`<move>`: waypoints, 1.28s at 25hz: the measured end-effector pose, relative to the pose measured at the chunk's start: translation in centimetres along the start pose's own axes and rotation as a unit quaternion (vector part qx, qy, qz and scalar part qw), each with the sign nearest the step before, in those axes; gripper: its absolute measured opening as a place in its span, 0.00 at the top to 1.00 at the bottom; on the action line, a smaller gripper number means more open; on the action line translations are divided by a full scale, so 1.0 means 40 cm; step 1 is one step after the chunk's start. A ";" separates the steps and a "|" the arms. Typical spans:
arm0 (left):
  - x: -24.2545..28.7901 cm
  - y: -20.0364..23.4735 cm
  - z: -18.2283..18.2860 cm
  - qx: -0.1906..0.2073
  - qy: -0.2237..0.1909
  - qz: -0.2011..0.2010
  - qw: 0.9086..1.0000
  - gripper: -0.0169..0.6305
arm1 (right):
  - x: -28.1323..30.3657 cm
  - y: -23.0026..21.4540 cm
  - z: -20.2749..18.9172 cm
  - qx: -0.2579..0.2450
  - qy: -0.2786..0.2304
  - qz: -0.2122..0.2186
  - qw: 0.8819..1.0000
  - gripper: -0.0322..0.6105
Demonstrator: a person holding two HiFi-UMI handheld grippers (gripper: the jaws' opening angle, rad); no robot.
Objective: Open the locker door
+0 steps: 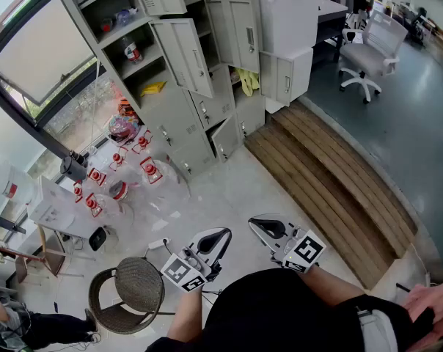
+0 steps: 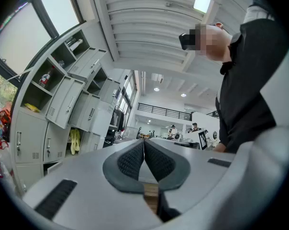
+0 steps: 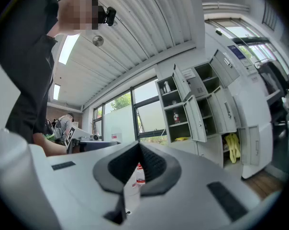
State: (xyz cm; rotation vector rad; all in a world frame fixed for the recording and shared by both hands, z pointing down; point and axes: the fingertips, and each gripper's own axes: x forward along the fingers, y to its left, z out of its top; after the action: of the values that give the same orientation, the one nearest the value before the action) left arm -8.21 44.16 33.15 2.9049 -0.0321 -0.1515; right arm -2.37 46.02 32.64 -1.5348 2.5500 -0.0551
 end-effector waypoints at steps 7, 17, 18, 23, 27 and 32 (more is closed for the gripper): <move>-0.100 0.061 0.018 -0.005 -0.006 0.017 1.000 0.95 | 0.112 0.056 -0.027 0.011 0.008 0.021 1.000 0.93; -0.231 0.138 0.010 -0.023 -0.020 0.032 0.999 0.95 | 0.229 0.116 -0.037 0.019 -0.010 0.038 0.999 0.93; -0.239 0.145 0.010 -0.024 -0.022 0.031 0.999 0.95 | 0.240 0.120 -0.041 0.019 -0.007 0.037 0.999 0.93; -0.299 0.194 -0.006 -0.034 -0.031 0.032 0.998 0.95 | 0.292 0.135 -0.071 0.021 0.004 0.034 0.999 0.93; -0.314 0.272 -0.024 -0.056 -0.032 0.046 0.997 0.95 | 0.328 0.116 -0.067 0.030 0.006 0.042 0.999 0.93; -0.268 0.356 -0.010 -0.052 -0.040 0.063 0.996 0.95 | 0.346 0.034 -0.097 0.044 0.031 0.047 0.997 0.93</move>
State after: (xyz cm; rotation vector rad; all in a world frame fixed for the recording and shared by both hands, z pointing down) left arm -18.98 30.75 37.92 2.7824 -0.2136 -0.2400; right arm -10.52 34.27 34.60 -1.4004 2.6270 -0.2038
